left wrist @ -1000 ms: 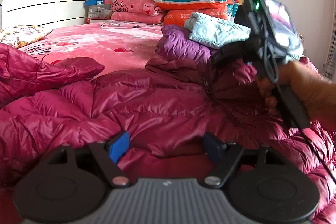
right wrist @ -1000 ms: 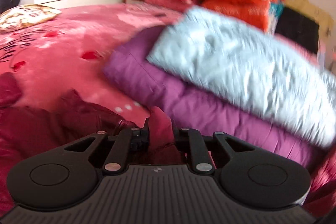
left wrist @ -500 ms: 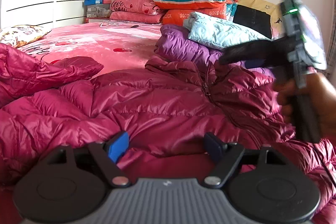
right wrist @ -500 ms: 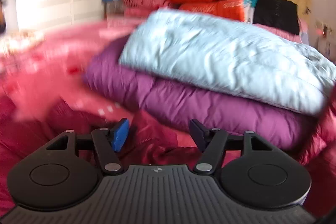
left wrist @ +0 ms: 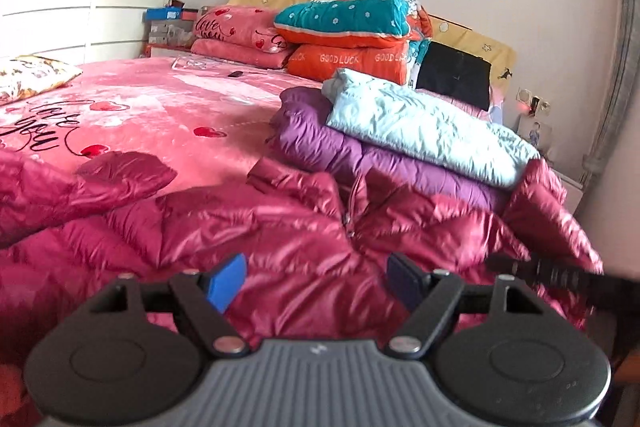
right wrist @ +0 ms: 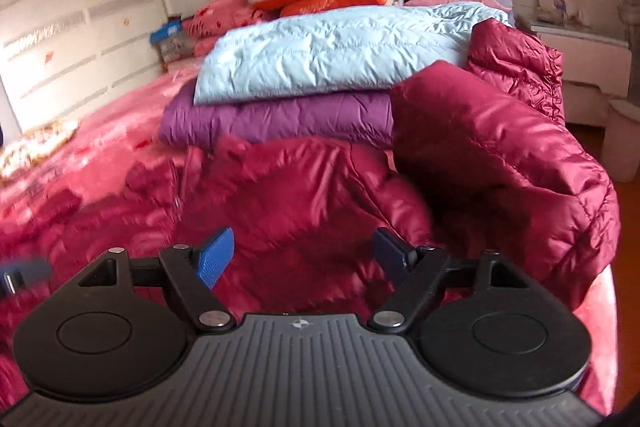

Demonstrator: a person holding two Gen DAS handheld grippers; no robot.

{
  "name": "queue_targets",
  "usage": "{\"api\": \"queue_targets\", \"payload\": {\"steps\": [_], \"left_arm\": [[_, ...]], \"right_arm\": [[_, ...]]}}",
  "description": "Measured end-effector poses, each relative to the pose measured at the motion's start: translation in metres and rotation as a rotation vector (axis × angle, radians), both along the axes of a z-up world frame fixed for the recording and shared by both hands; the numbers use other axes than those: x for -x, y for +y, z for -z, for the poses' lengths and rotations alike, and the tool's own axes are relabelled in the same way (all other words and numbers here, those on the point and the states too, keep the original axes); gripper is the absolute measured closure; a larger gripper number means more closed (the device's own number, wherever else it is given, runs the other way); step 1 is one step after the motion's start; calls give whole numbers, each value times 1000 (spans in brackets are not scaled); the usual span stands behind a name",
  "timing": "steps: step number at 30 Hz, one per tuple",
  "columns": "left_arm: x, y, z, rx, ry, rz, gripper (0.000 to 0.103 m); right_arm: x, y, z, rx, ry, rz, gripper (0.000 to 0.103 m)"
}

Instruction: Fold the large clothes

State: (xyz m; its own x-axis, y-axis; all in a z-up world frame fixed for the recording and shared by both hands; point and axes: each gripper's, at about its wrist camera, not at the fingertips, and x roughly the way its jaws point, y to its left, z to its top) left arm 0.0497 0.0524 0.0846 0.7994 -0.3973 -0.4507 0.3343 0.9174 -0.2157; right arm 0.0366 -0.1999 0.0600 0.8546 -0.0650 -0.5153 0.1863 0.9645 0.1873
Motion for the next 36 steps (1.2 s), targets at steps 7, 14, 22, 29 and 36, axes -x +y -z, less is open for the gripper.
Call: {"api": "queue_targets", "payload": {"steps": [7,14,22,29,36], "left_arm": [[-51,-24,-18,29,45,-33,26],[-133,-35,9,135,125,-118,25],[-200,-27,37,319,198,-203,23],[-224,-43,42,447,190,-175,21],[-230,-76,45,358,224,-27,23]], "right_arm": [[5,1,7,-12,22,-66,2],[1,-7,10,-53,44,-120,0],[-6,-39,20,-266,97,-97,0],[-6,-46,22,-306,96,-92,0],[-6,-44,21,-291,103,-97,0]]}}
